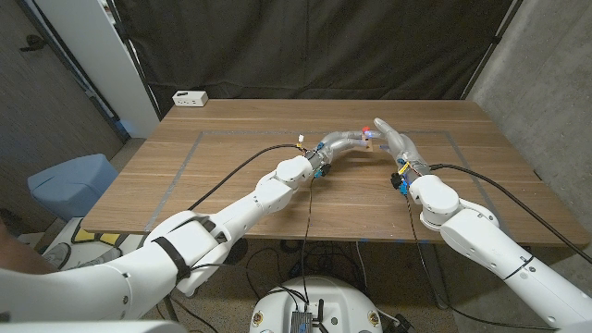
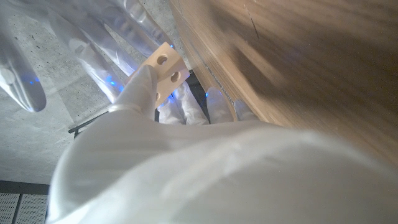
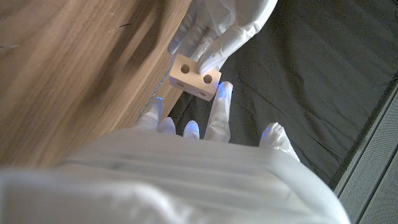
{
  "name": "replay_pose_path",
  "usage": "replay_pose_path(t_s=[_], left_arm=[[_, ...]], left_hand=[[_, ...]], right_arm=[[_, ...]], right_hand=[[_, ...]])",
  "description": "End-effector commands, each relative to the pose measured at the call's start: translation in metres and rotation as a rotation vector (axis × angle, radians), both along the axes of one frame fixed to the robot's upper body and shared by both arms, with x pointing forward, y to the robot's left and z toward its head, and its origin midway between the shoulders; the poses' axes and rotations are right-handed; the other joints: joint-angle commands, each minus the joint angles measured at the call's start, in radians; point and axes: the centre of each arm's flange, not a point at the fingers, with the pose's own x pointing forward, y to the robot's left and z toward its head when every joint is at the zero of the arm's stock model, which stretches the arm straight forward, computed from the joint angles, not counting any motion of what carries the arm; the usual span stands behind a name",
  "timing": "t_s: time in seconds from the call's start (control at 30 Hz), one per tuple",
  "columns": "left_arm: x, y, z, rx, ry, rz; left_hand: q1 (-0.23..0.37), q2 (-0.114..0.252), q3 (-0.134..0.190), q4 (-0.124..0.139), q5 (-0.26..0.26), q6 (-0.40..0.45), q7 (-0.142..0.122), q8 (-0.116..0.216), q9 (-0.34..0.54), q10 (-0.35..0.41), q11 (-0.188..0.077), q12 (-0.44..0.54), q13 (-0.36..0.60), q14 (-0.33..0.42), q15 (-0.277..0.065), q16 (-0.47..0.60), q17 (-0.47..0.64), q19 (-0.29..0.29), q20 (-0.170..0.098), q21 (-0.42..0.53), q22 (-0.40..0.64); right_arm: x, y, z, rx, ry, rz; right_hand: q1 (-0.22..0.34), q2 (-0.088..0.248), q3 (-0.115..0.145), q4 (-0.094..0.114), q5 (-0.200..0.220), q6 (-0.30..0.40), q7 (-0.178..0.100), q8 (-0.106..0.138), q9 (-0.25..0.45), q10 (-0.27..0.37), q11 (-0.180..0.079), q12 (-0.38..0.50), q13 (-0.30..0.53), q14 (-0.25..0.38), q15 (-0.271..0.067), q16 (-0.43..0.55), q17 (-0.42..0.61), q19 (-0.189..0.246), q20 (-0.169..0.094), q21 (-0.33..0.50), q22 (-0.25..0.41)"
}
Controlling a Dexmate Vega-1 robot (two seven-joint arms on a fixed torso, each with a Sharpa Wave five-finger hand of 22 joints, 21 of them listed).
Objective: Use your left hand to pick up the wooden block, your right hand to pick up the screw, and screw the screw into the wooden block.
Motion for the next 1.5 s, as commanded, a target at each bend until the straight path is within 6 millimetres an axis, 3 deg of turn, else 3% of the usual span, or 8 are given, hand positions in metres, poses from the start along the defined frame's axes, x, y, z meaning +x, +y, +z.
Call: replay_pose_path(t_s=[0.03,0.53,0.73,1.03,1.27,1.5], left_arm=[[0.0,-0.002,0.001,0.009,-0.001,0.002],[-0.002,-0.003,0.0,0.012,-0.001,0.001],[-0.003,-0.003,0.0,0.014,-0.004,0.002],[-0.003,-0.002,0.0,0.016,-0.005,0.001],[-0.003,-0.003,0.0,0.018,-0.003,0.0],[-0.003,-0.002,0.0,0.018,-0.003,0.001]], left_hand=[[-0.051,0.064,0.082,0.085,0.006,0.083,0.074,0.007,0.006,0.007,0.003,0.003,0.003,0.007,0.007,0.005,0.001,0.007,0.004,0.002,0.006],[-0.053,0.065,0.083,0.085,0.005,0.083,0.072,0.007,0.006,0.009,0.001,0.004,0.003,0.008,0.006,0.005,0.001,0.007,0.005,0.002,0.006],[-0.052,0.064,0.083,0.085,0.005,0.082,0.072,0.007,0.006,0.009,0.002,0.004,0.004,0.008,0.006,0.005,0.001,0.007,0.004,0.002,0.006],[-0.052,0.064,0.083,0.084,0.005,0.084,0.073,0.008,0.006,0.007,0.002,0.003,0.004,0.008,0.007,0.005,0.001,0.008,0.004,0.002,0.006],[-0.052,0.065,0.083,0.083,0.005,0.083,0.074,0.007,0.006,0.008,0.002,0.004,0.004,0.008,0.005,0.006,0.001,0.008,0.004,0.002,0.006],[-0.052,0.064,0.083,0.083,0.004,0.083,0.072,0.007,0.006,0.006,0.001,0.003,0.003,0.008,0.006,0.006,0.001,0.008,0.005,0.002,0.006]], right_arm=[[0.0,0.001,-0.001,0.004,-0.006,0.012],[-0.006,-0.007,-0.003,0.03,-0.018,-0.033],[-0.008,-0.011,-0.004,0.04,-0.025,-0.051],[-0.009,-0.013,-0.003,0.053,-0.037,-0.068],[-0.008,-0.014,-0.002,0.053,-0.042,-0.067],[-0.006,-0.014,-0.001,0.036,-0.036,-0.042]], right_hand=[[0.006,0.003,0.008,0.0,0.004,0.015,0.0,0.004,0.001,0.013,-0.003,0.004,-0.001,0.006,0.0,0.006,0.001,0.01,0.002,0.008,0.005],[0.012,0.004,0.014,-0.004,0.004,0.048,0.005,0.002,0.001,0.057,0.004,0.011,-0.001,0.029,-0.004,0.01,0.0,0.035,-0.001,0.011,0.003],[0.014,0.002,0.016,-0.006,0.003,0.046,0.007,-0.006,0.001,0.063,0.01,0.007,-0.001,0.042,-0.007,0.012,0.0,0.06,-0.027,0.016,0.003],[0.017,0.002,0.019,-0.008,0.003,0.038,0.007,-0.015,0.002,0.069,0.019,0.004,0.0,0.056,-0.007,0.013,-0.001,0.077,-0.023,0.018,0.003],[0.017,-0.001,0.02,-0.009,0.002,-0.015,-0.01,-0.041,0.002,0.055,0.033,-0.007,0.0,0.061,-0.002,0.01,0.0,0.085,-0.021,0.013,0.003],[0.006,-0.006,0.018,-0.004,0.001,-0.1,-0.032,-0.063,0.004,0.006,0.028,-0.026,0.001,0.029,0.009,-0.005,0.004,0.072,-0.016,0.0,0.003]])
